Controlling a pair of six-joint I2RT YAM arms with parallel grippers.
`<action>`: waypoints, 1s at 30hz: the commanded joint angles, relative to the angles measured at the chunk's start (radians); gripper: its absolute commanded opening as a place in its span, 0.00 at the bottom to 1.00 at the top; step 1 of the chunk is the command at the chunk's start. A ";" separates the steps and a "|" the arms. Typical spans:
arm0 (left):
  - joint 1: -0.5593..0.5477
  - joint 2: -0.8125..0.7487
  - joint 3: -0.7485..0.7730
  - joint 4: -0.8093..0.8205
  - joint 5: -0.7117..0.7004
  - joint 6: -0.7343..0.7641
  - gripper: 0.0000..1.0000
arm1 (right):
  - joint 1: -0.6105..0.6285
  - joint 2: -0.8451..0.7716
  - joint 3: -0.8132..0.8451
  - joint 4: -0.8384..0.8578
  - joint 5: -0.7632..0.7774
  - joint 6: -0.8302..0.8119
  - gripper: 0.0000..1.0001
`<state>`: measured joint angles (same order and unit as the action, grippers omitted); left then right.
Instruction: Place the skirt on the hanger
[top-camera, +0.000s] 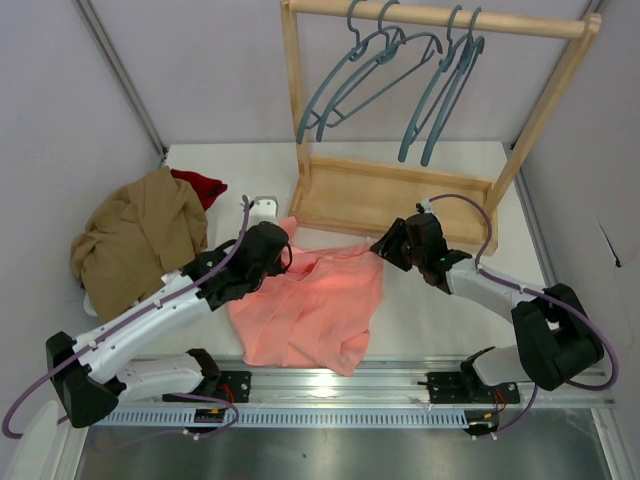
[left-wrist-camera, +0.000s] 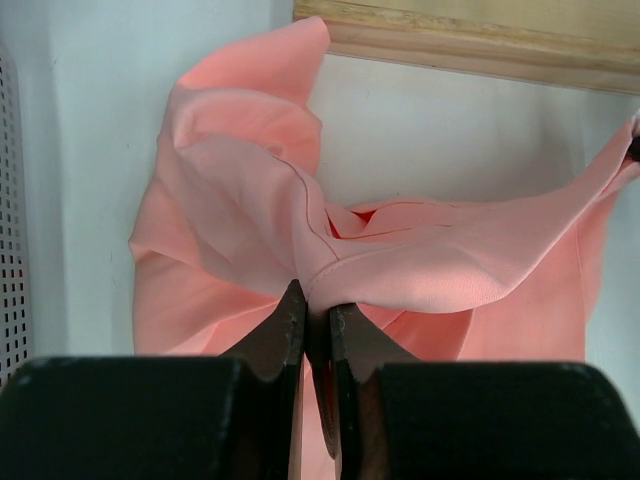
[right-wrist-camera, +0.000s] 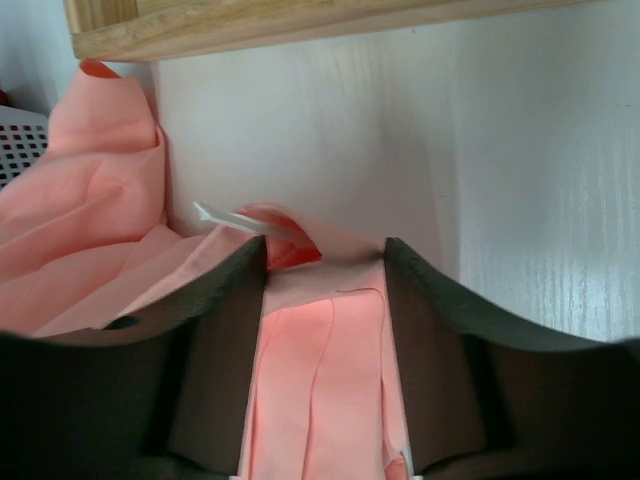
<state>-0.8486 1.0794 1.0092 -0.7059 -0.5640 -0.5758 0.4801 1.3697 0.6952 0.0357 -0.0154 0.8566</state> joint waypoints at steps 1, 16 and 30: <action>0.010 -0.029 0.003 0.029 -0.002 -0.007 0.09 | 0.018 0.025 0.013 0.033 0.045 -0.024 0.51; 0.065 -0.039 0.235 0.059 0.045 0.128 0.09 | 0.049 -0.208 0.358 -0.183 0.124 -0.338 0.00; 0.060 0.117 0.603 -0.340 0.344 0.031 0.09 | 0.046 -0.274 0.805 -0.663 -0.184 -0.395 0.00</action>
<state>-0.7876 1.2114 1.6749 -0.9474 -0.3290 -0.4736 0.5243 1.1248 1.5112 -0.4831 -0.0956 0.4549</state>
